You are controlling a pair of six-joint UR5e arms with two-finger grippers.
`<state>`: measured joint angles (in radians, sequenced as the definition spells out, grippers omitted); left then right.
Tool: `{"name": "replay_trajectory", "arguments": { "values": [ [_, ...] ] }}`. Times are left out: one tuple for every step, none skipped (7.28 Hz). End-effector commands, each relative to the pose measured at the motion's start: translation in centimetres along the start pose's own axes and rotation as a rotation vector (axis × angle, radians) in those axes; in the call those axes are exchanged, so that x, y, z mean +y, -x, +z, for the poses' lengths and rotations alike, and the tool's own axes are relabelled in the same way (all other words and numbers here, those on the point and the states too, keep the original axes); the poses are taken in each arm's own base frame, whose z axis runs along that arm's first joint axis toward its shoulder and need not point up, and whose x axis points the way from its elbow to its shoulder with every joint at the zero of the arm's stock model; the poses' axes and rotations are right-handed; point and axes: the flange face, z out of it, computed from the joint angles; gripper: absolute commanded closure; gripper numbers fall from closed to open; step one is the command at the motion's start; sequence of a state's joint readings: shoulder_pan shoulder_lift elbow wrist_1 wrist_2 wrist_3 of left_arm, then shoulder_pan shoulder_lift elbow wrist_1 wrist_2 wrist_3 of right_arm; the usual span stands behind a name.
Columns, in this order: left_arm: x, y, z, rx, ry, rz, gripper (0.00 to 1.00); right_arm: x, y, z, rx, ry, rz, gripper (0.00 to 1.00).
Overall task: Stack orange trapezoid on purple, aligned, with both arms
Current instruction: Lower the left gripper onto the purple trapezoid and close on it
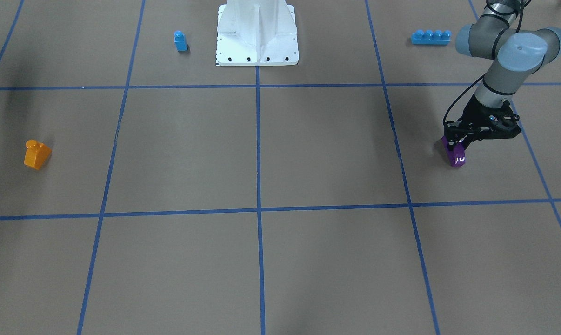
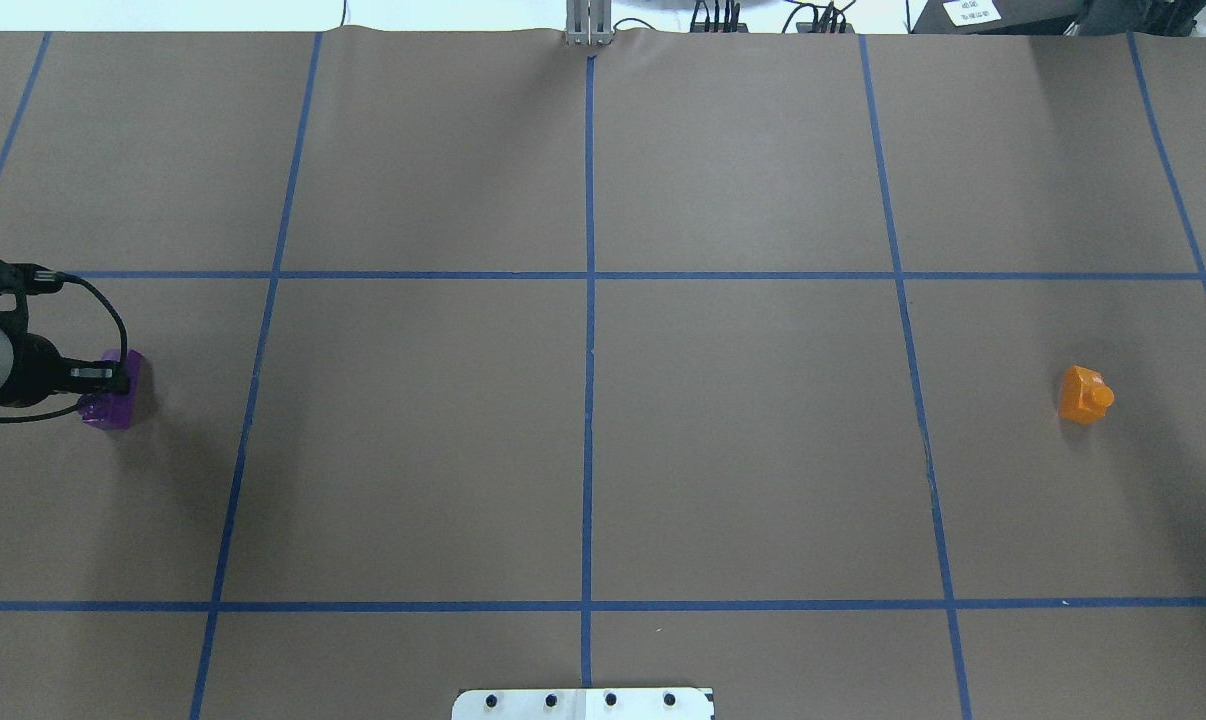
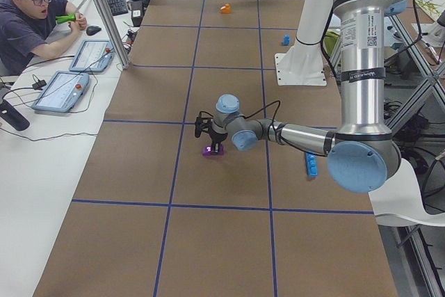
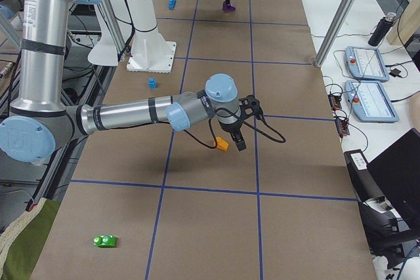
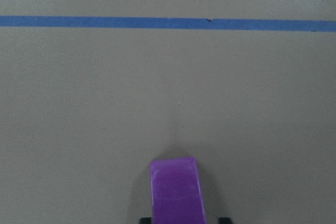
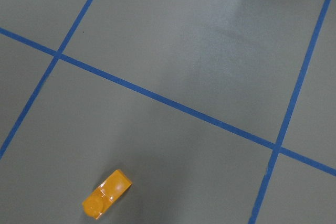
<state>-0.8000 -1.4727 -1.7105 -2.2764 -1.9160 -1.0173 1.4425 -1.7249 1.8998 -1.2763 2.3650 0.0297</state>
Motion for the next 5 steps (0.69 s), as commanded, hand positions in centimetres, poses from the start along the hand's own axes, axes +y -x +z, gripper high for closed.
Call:
{"name": "replay_trajectory", "arguments": {
  "values": [
    [0.1,0.2,0.0,-0.002,0.002,0.001,0.54,0.0,0.0,0.0,0.001,0.0,0.001,0.0],
    [0.1,0.2,0.0,-0.002,0.002,0.001,0.56,0.0,0.0,0.0,0.001,0.001,0.0,0.0],
    [0.1,0.1,0.0,-0.001,0.001,0.009,0.84,0.0,-0.1,0.1,0.001,0.002,0.003,0.0],
    [-0.1,-0.4,-0.3,0.008,-0.003,0.019,1.0,0.0,-0.1,0.1,0.001,0.002,0.003,0.0],
    [-0.5,-1.6,-0.9,0.023,-0.009,0.025,1.0,0.0,0.0,0.1,0.0,0.002,0.001,0.0]
  ]
}}
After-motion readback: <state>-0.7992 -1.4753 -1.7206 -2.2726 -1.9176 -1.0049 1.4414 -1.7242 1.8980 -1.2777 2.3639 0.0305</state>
